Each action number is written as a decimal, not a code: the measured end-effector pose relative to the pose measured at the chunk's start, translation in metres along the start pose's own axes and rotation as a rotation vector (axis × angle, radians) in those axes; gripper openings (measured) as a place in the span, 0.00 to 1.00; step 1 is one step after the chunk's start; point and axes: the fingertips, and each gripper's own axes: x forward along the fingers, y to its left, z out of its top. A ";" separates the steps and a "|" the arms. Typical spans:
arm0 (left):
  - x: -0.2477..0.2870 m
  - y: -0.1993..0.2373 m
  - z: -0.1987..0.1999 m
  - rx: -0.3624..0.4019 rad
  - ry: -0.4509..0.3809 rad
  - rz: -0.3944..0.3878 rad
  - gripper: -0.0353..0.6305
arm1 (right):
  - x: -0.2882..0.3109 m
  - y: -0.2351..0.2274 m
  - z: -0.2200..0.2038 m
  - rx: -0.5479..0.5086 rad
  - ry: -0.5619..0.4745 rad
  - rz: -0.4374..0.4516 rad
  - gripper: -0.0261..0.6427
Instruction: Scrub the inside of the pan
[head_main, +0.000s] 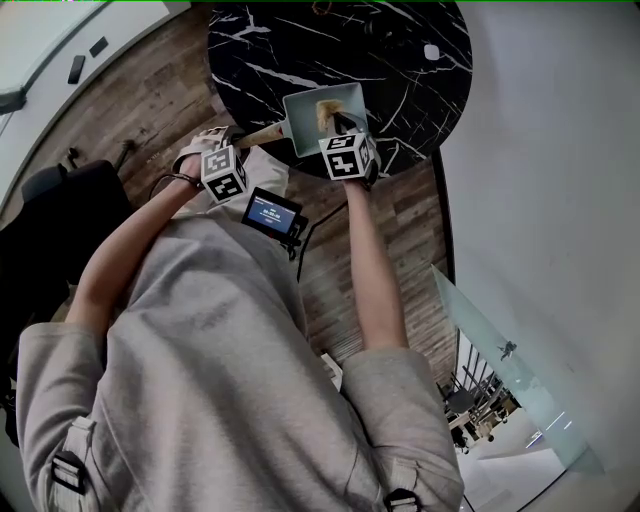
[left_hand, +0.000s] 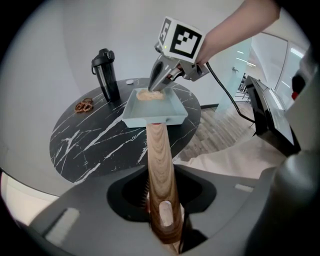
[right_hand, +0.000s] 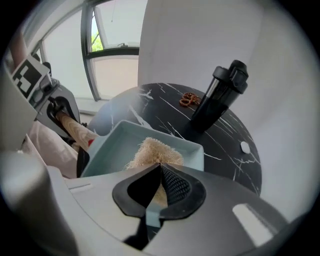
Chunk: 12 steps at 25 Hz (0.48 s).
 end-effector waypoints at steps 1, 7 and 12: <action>0.001 0.000 0.000 -0.006 0.002 -0.002 0.24 | 0.003 -0.009 -0.008 -0.033 0.035 -0.021 0.07; 0.004 -0.003 -0.006 -0.093 0.031 -0.021 0.23 | 0.021 -0.023 -0.057 -0.233 0.277 -0.020 0.07; 0.005 -0.006 -0.009 -0.269 0.041 -0.112 0.23 | 0.022 -0.021 -0.061 -0.204 0.312 0.011 0.07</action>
